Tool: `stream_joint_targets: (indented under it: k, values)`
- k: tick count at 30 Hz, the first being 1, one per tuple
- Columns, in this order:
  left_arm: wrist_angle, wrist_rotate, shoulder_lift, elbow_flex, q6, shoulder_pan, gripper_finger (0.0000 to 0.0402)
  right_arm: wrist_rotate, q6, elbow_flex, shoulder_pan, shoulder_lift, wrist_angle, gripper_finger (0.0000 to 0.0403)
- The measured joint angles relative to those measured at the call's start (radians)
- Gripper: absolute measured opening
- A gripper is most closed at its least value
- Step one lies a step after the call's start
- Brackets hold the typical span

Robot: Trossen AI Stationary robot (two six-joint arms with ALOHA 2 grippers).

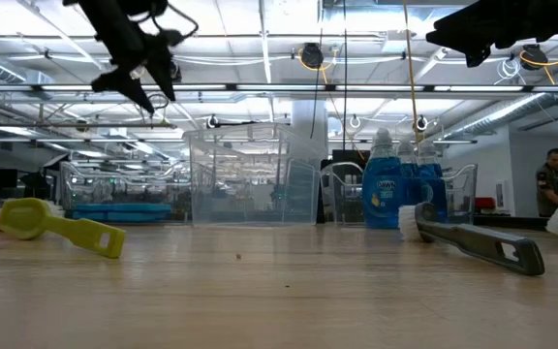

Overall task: Pick & Place Kitchen Sink Supplies
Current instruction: Put the red dish brush into the middle transparent bin

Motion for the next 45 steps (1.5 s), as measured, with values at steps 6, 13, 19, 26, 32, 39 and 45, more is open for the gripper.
stream_joint_targets:
  k: [6, 13, 19, 26, 32, 39, 45]
  values:
    - [-0.113, -0.012, -0.028, 0.001, -0.183, -0.222, 0.0239, 0.000, 0.000, 0.000, 0.000, 0.000, 0.000, 0.0130]
    - [-0.251, -0.083, 0.015, 0.000, -0.450, -0.459, 0.0239, -0.001, 0.000, 0.000, 0.000, 0.000, 0.000, 0.0130]
    - [-0.297, -0.139, 0.073, 0.000, -0.618, -0.611, 0.0239, -0.001, 0.000, 0.000, 0.000, 0.000, 0.000, 0.0130]
    - [-0.430, -0.163, 0.165, 0.000, -0.777, -0.708, 0.0239, -0.001, 0.000, 0.000, 0.000, 0.000, 0.000, 0.0130]
    - [-0.543, -0.163, 0.238, 0.000, -0.858, -0.745, 0.0239, -0.001, 0.000, 0.000, 0.000, 0.000, 0.000, 0.0130]
    - [-0.575, -0.163, 0.284, -0.044, -0.880, -0.745, 0.0239, -0.001, 0.000, 0.000, 0.000, 0.000, 0.000, 0.0130]
    - [-0.496, -0.048, 0.276, -0.239, -0.957, -0.754, 0.0239, -0.001, 0.000, 0.000, 0.000, 0.000, 0.000, 0.0130]
